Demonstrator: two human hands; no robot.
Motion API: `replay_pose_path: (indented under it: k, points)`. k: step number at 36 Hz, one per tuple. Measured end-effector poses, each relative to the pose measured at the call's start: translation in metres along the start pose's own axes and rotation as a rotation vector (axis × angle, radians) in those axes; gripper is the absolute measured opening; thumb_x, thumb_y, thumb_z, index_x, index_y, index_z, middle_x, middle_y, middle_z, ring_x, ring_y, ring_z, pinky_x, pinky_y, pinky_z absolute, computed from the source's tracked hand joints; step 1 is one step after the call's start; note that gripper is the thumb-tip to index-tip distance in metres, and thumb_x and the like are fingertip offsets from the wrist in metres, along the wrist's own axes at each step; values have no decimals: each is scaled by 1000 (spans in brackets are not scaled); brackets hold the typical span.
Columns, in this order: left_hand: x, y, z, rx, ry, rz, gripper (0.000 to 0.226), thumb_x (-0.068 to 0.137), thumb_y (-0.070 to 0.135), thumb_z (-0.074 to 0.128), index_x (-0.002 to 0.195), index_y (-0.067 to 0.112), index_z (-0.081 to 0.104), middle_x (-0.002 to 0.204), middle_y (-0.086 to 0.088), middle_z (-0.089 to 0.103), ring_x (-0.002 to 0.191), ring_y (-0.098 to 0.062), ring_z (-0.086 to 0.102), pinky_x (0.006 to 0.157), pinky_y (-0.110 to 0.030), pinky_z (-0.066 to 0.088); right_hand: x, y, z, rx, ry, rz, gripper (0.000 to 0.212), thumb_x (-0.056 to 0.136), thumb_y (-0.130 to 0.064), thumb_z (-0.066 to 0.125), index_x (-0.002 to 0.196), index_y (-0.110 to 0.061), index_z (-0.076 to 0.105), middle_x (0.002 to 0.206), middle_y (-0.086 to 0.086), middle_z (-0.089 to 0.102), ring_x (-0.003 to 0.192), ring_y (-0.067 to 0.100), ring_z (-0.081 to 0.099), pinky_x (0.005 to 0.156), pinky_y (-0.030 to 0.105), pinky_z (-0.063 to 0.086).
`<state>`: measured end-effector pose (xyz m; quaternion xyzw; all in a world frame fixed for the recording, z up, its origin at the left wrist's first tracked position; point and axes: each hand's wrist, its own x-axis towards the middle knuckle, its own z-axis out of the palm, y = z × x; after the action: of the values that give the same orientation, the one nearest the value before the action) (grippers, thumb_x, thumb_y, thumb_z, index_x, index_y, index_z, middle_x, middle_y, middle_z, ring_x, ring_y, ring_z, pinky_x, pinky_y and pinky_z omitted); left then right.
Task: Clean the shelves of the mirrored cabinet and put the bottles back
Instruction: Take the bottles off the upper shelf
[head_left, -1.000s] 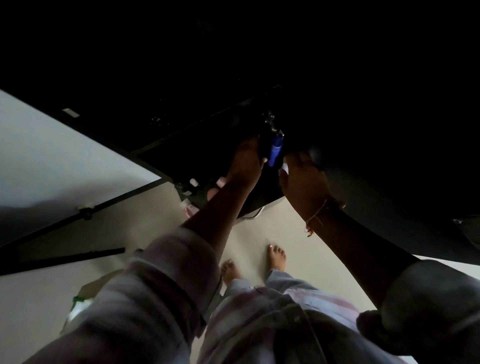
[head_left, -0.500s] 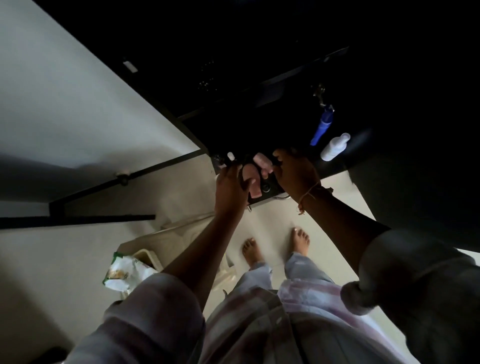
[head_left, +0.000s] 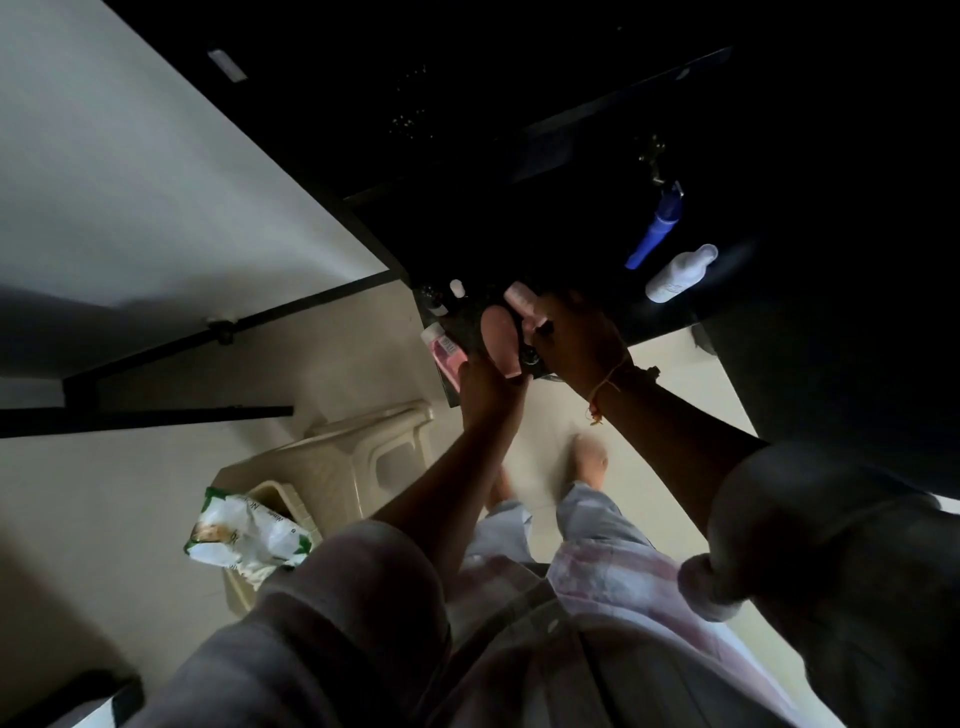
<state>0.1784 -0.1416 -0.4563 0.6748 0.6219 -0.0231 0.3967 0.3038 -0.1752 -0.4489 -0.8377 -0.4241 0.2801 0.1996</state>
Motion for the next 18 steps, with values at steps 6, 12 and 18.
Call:
replay_pose_path:
  k: [6,12,18]
  points:
    - [6,0,5,66,3,-6,60,84,35,72,126,1,47,121,-17,59,112,-30,56,90,-31,41,-5,2,7,57,34,47,47,85,-46,56,122,-17,53,117,11,58,102,30,62,80,43,56]
    - [12,2,10,70,-10,-21,50,88,28,67,124,-1,49,117,-17,62,108,-30,59,83,-29,40,-11,6,15,121,-55,27,63,76,-56,46,131,-27,51,120,0,64,107,21,64,85,40,56]
    - [20,2,17,-89,42,-108,36,83,28,67,106,3,55,99,-13,68,92,-31,65,76,-34,49,-9,-2,16,16,-2,-18,27,85,-31,54,105,-19,67,107,5,70,95,28,66,79,35,54]
